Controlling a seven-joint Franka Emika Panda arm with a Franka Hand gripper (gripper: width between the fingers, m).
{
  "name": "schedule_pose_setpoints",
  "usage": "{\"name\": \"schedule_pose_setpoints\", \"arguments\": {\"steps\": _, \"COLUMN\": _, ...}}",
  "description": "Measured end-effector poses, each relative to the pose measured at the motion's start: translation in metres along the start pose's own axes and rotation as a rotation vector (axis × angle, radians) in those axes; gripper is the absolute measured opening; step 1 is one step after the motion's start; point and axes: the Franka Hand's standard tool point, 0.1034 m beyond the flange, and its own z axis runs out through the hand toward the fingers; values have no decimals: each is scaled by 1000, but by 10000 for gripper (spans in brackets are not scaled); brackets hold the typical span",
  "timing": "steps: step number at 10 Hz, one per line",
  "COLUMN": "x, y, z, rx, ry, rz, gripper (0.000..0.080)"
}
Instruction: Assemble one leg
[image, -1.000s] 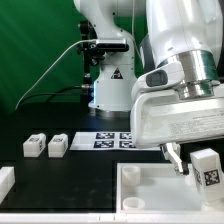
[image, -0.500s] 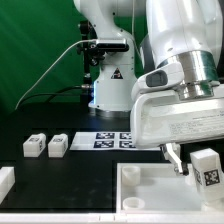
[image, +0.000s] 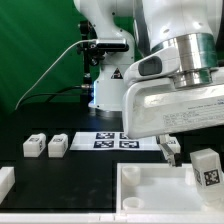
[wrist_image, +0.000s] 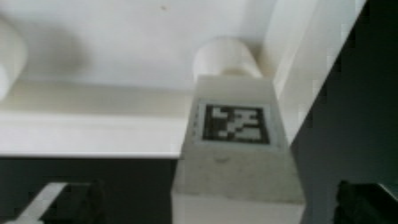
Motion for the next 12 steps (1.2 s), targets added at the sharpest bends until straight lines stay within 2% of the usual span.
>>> {"name": "schedule_pose_setpoints", "arguments": {"steps": 2, "x": 10, "y": 1, "z": -3, "rx": 37, "ry": -166, "rz": 15, "gripper": 648}}
{"name": "schedule_pose_setpoints", "arguments": {"steps": 3, "x": 7, "y": -3, "z": -3, "rx": 56, "ry": -262, "rz": 32, "gripper": 648}}
{"name": "schedule_pose_setpoints", "arguments": {"steps": 4, "x": 15, "y": -5, "z": 0, "rx": 57, "ry": -247, "rz": 38, "gripper": 648}}
{"name": "schedule_pose_setpoints", "arguments": {"steps": 7, "x": 3, "y": -16, "z": 17, "rx": 55, "ry": -247, "rz": 58, "gripper": 648}}
{"name": "schedule_pose_setpoints", "arguments": {"steps": 8, "x": 3, "y": -16, "z": 17, "rx": 55, "ry": -246, "rz": 57, "gripper": 648}}
{"name": "schedule_pose_setpoints", "arguments": {"steps": 10, "x": 3, "y": -16, "z": 17, "rx": 55, "ry": -247, "rz": 57, "gripper": 389}}
{"name": "schedule_pose_setpoints", "arguments": {"steps": 11, "x": 3, "y": -12, "z": 17, "rx": 48, "ry": -246, "rz": 57, "gripper": 301}}
{"name": "schedule_pose_setpoints", "arguments": {"steps": 12, "x": 3, "y": -11, "z": 17, "rx": 48, "ry": -246, "rz": 58, "gripper": 301}}
